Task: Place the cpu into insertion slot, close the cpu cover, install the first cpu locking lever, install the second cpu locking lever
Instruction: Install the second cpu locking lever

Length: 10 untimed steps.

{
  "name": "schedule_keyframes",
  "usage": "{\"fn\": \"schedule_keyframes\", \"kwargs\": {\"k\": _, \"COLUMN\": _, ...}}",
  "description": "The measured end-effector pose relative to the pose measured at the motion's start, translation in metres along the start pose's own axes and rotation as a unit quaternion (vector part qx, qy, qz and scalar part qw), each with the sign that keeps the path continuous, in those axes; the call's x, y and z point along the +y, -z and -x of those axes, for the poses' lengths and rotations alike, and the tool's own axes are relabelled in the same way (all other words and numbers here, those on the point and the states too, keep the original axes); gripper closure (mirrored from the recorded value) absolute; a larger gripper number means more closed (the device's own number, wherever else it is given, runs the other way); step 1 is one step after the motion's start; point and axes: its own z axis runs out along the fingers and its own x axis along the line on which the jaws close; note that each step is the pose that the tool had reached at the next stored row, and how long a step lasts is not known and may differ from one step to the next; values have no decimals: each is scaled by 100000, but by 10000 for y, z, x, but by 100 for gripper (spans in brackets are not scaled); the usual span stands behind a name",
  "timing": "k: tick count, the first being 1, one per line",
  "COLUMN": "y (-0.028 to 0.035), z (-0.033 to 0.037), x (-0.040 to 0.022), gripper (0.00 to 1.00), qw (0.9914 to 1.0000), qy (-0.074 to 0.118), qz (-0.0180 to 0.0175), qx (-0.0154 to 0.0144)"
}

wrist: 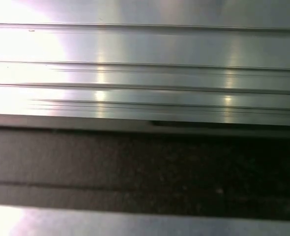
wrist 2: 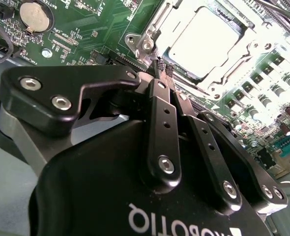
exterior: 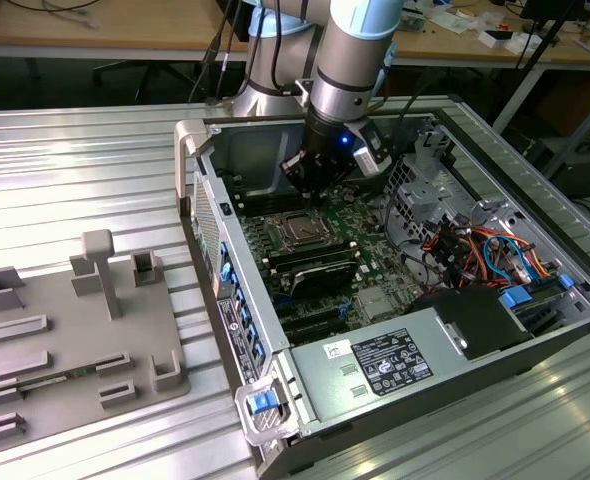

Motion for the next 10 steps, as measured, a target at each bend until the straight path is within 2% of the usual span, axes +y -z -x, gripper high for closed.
{"fn": "schedule_keyframes", "kwargs": {"k": 3, "y": -1, "z": -1, "x": -15, "gripper": 89, "qw": 100000, "qy": -11, "qz": -2, "qx": 3}}
{"fn": "schedule_keyframes", "kwargs": {"k": 5, "y": -2, "z": -3, "x": -69, "gripper": 89, "qw": 100000, "qy": -8, "qz": -1, "qx": 2}}
{"fn": "schedule_keyframes", "kwargs": {"k": 7, "y": 1, "z": -4, "x": -91, "gripper": 89, "qw": 100000, "qy": -7, "qz": 3, "qx": -1}}
{"fn": "schedule_keyframes", "kwargs": {"k": 10, "y": 50, "z": -6, "x": -105, "gripper": 89, "qw": 100000, "qy": -22, "qz": -3, "qx": 3}}
